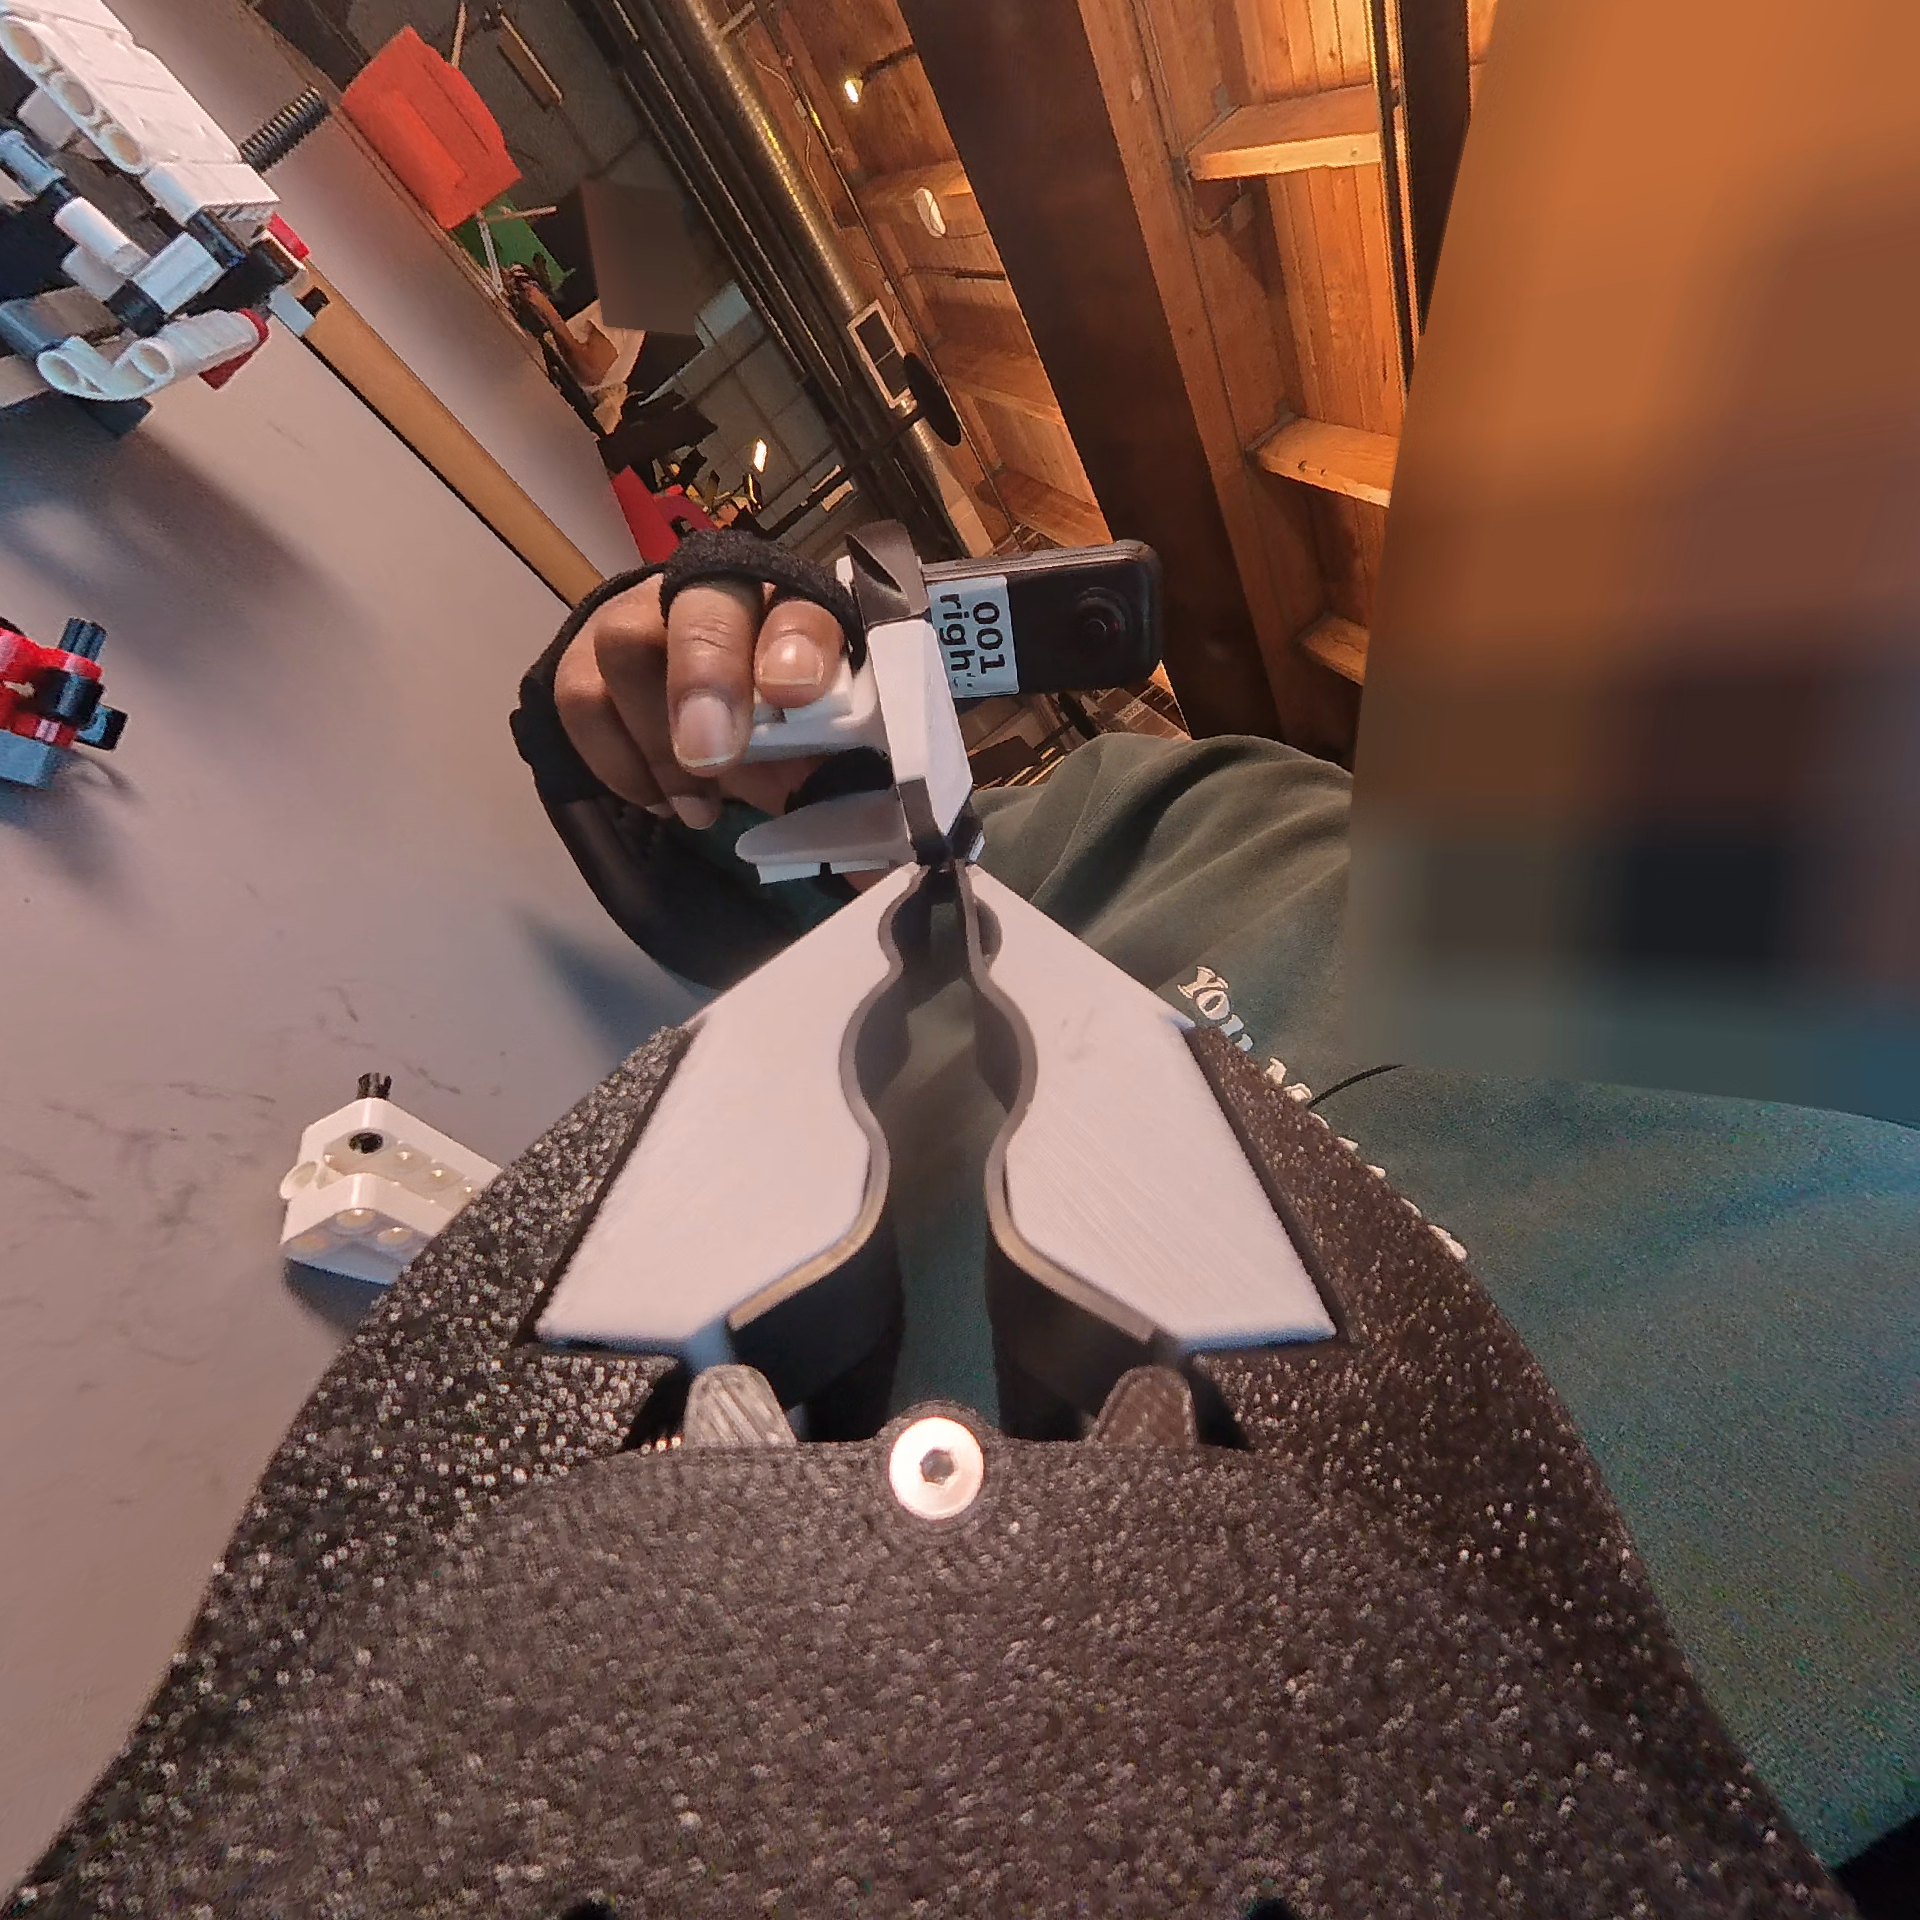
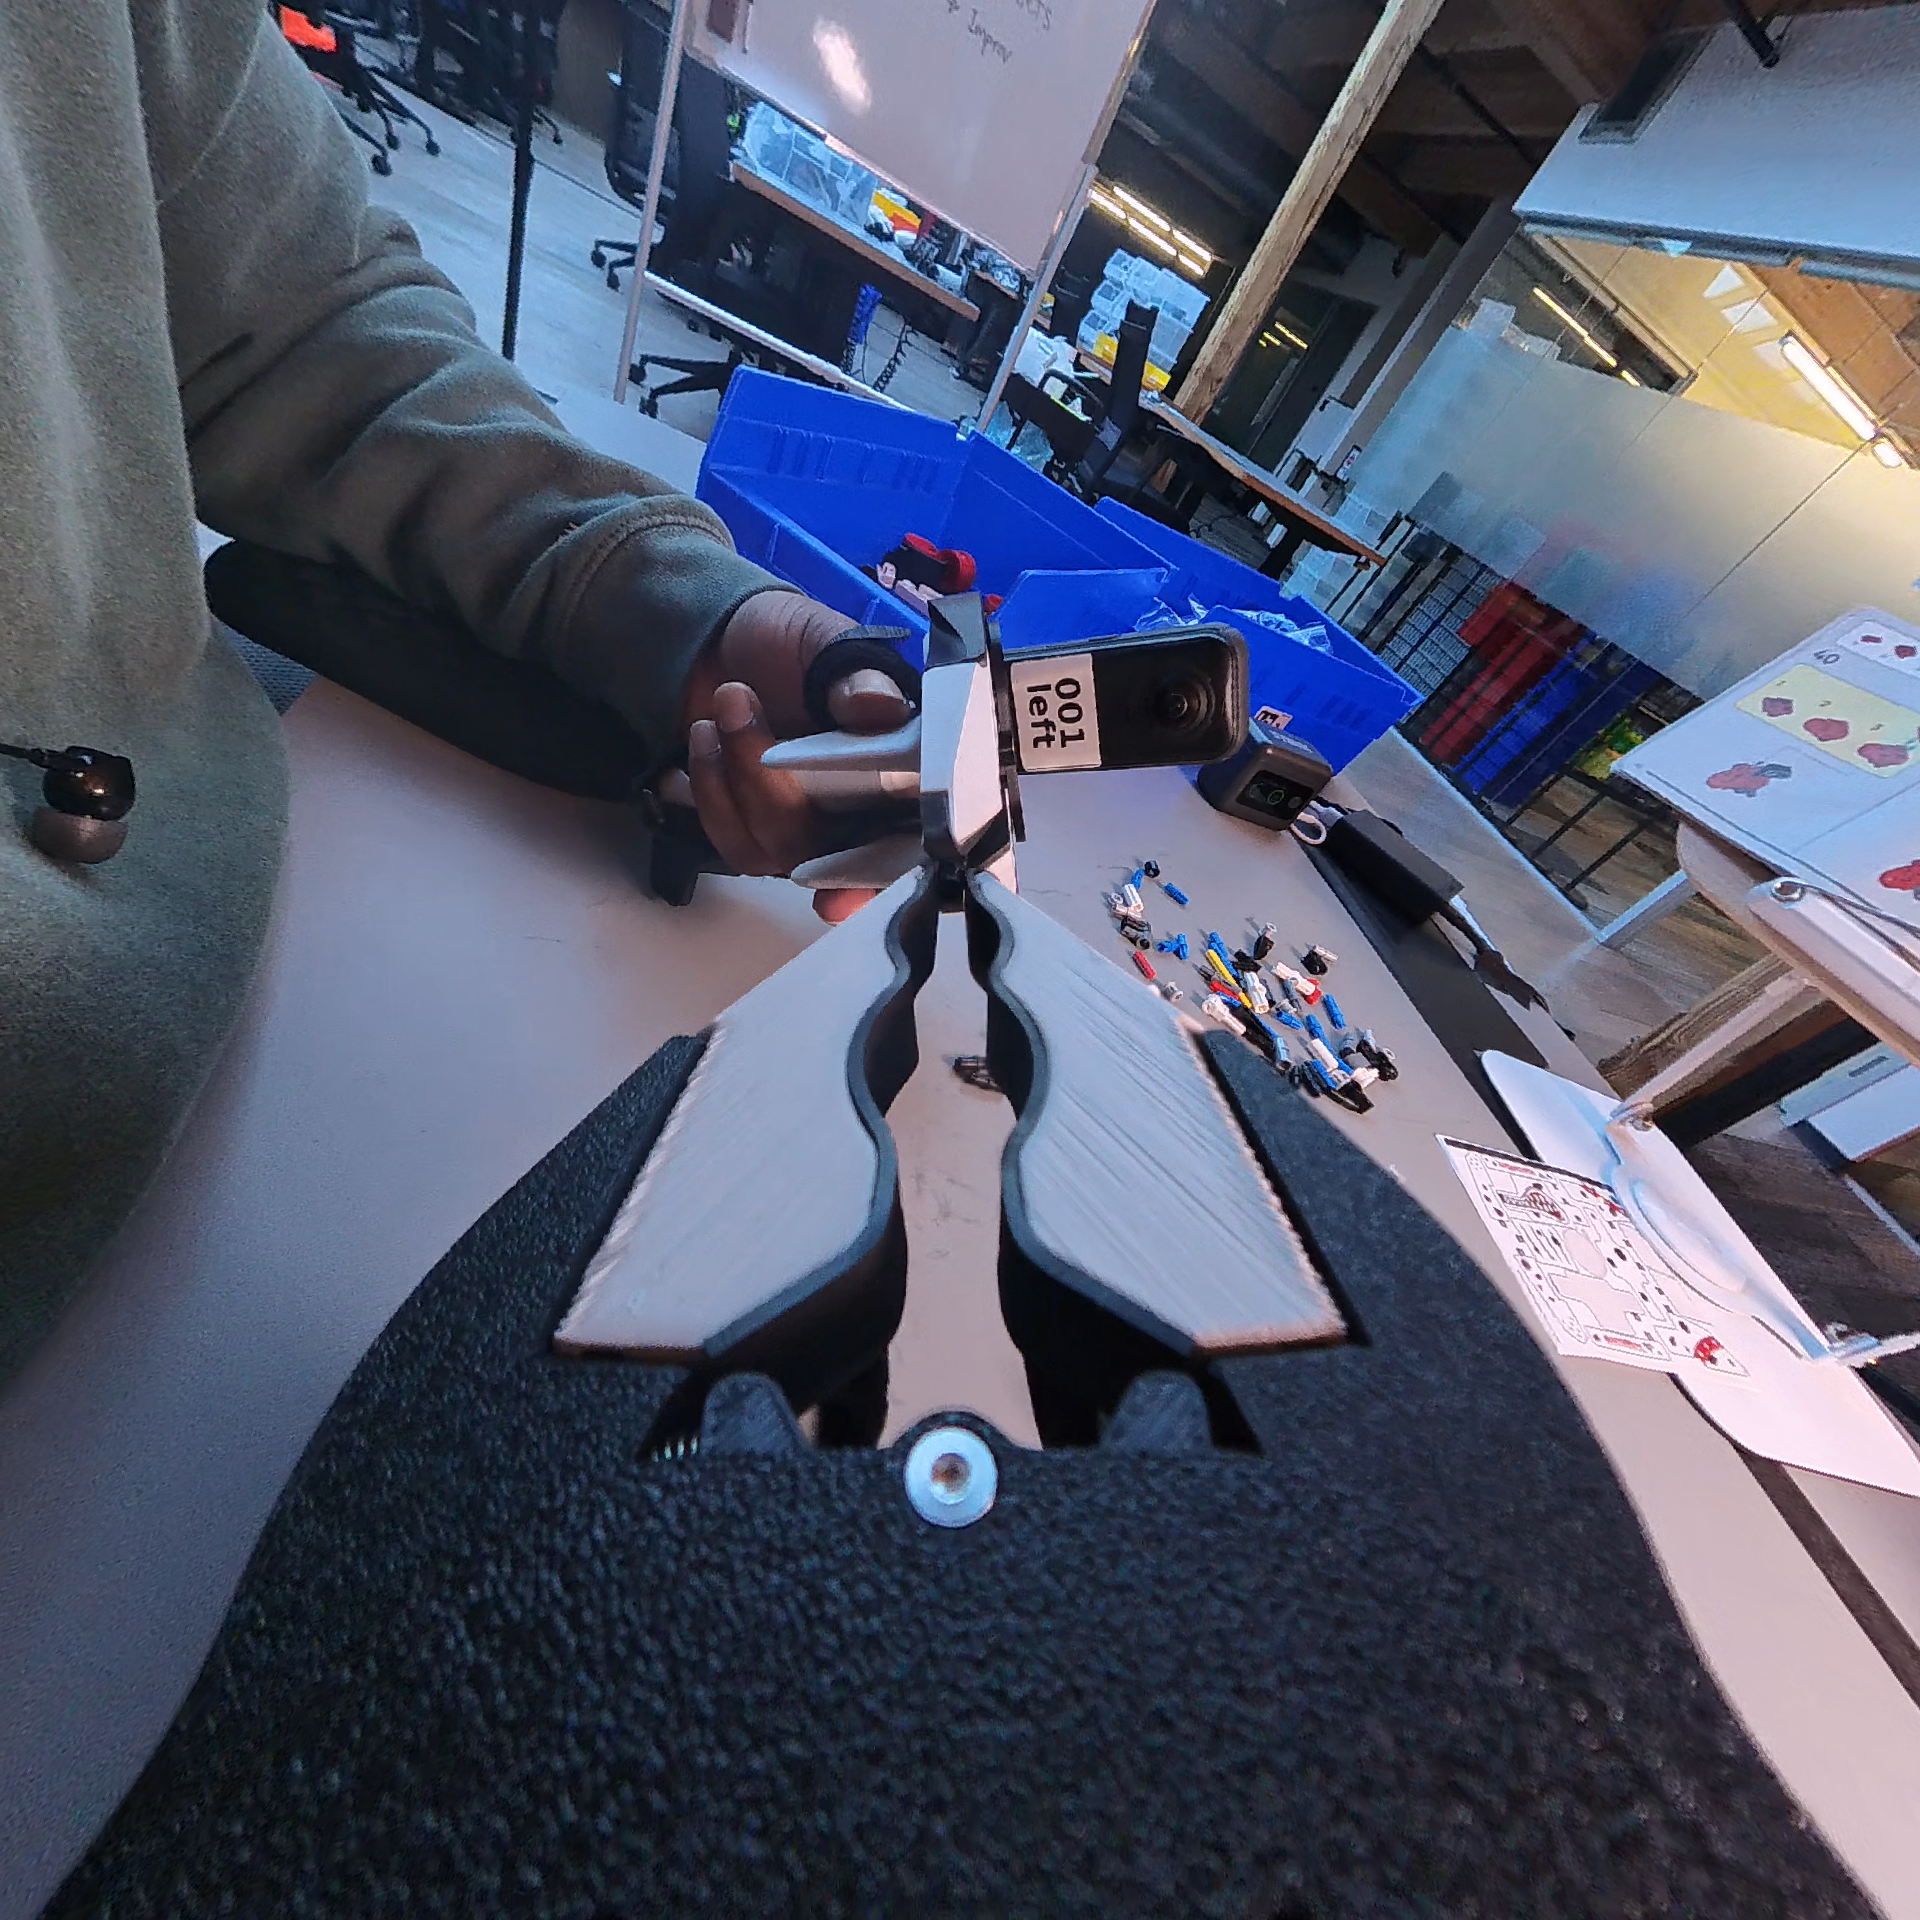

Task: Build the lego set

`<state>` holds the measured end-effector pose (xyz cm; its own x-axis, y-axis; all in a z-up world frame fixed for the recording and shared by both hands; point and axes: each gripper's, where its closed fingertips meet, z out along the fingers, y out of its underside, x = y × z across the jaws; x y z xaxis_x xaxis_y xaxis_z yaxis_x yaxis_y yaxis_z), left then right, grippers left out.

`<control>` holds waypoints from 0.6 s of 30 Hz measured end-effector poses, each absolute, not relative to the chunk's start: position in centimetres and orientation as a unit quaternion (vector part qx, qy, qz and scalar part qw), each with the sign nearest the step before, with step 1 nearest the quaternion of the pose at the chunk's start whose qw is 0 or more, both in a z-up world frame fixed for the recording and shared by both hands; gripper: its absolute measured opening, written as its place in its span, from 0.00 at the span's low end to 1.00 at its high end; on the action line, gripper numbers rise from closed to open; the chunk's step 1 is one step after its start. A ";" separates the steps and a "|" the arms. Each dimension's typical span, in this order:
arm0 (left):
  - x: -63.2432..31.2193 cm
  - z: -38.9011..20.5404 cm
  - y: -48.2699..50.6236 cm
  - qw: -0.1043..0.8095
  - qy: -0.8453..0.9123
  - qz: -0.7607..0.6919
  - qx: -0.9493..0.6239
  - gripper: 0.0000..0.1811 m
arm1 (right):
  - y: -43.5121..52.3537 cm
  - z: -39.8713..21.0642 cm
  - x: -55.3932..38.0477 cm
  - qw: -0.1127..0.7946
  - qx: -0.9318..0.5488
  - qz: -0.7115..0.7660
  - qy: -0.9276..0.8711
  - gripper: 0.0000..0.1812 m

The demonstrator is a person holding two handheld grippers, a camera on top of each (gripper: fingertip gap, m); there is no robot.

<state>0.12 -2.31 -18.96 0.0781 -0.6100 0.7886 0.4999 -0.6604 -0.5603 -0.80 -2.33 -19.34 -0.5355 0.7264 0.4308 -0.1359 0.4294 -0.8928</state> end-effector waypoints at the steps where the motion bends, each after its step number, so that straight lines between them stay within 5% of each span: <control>1: 0.1 -19.0 -2.3 0.410 0.044 -0.675 -0.612 0.02 | -2.2 -19.4 -0.8 0.432 -0.209 0.493 -0.726 0.02; 4: -0.1 -19.7 -1.8 0.429 0.054 -0.629 -0.646 0.03 | -1.7 -20.0 -1.1 0.411 -0.231 0.488 -0.734 0.02; 9: -1.5 -24.2 -1.0 0.465 0.160 -0.349 -0.798 0.26 | 1.4 -21.9 -1.2 0.383 -0.278 0.453 -0.756 0.02; 18: -1.2 -31.5 -0.9 0.353 0.305 -0.088 -0.880 0.34 | 3.6 -24.2 -1.2 0.365 -0.307 0.413 -0.776 0.03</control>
